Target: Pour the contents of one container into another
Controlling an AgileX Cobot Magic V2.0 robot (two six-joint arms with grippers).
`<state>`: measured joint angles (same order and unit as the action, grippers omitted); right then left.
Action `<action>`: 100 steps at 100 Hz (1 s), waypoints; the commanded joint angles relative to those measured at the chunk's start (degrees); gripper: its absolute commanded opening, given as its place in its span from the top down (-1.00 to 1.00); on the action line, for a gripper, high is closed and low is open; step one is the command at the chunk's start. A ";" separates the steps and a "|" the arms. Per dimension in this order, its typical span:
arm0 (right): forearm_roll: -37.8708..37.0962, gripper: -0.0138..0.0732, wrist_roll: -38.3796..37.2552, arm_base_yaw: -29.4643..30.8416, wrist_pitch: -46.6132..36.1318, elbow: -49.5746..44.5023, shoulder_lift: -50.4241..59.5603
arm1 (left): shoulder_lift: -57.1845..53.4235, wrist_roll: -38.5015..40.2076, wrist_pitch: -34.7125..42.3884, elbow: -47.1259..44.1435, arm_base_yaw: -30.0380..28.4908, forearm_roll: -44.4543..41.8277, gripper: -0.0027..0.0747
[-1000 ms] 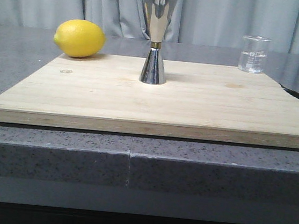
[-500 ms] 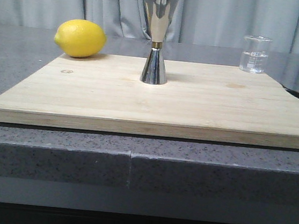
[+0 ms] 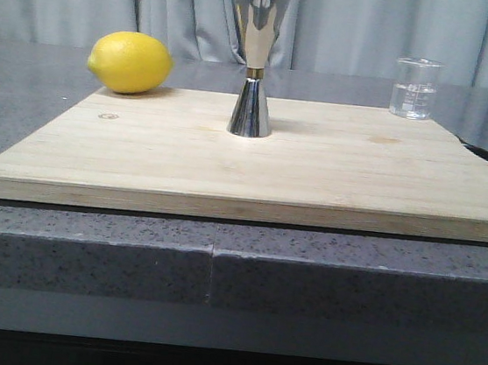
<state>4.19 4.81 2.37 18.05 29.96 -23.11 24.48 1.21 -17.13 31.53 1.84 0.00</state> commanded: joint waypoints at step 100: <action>-0.40 -0.57 0.25 0.36 -5.52 2.14 -1.02 | 3.08 -0.06 4.00 2.03 -0.31 0.40 -0.59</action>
<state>4.11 4.81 2.37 17.59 30.09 -23.32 26.88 1.09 -17.84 31.53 1.63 0.00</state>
